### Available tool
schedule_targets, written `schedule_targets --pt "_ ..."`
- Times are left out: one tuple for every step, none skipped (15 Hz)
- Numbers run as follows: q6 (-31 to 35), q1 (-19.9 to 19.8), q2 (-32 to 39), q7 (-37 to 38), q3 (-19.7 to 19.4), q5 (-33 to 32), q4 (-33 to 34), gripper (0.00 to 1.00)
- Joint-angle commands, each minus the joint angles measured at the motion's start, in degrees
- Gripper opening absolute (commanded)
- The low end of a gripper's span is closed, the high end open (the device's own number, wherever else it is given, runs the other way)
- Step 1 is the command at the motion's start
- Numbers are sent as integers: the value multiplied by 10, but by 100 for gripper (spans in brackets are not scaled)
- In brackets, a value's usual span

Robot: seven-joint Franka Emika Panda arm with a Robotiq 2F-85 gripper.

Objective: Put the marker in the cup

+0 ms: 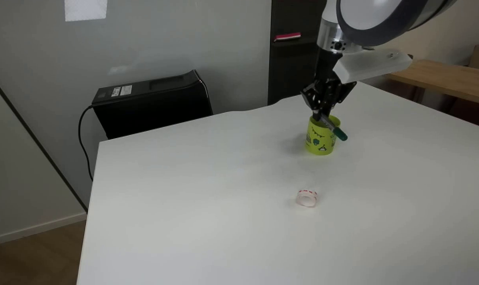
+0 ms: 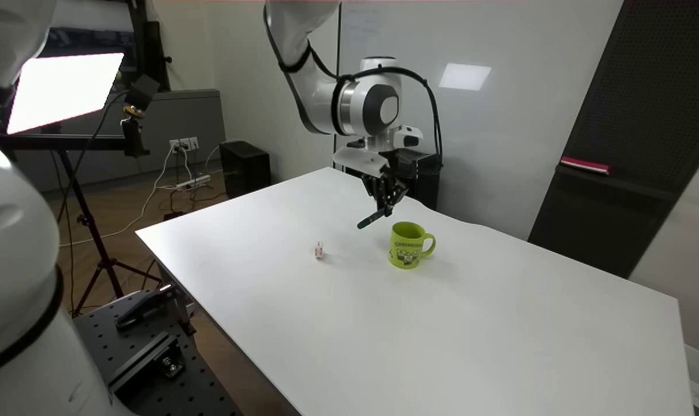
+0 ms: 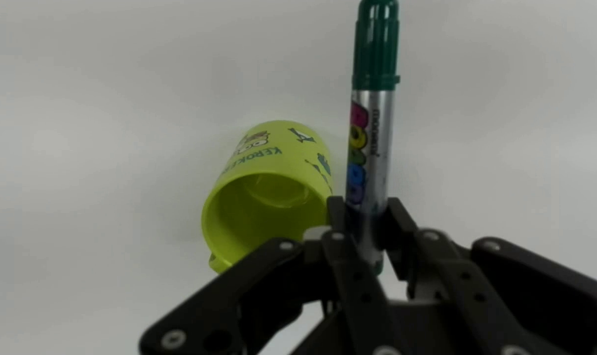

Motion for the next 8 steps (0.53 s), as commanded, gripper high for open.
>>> schedule_targets --pt "16 -7 -11 32 -3 -17 5 6" --pt "31 -7 -11 37 -5 -18 4 6" --pt "46 -11 -11 34 -2 -13 2 6" --pt "59 -10 -9 37 -5 -14 2 6" --pt "68 -10 -7 37 -7 -14 3 6" --pt "76 -9 -6 39 -10 -16 4 6" --pt "82 -12 -5 36 -12 -15 9 6" --pt "91 -12 -4 36 -15 -15 9 6"
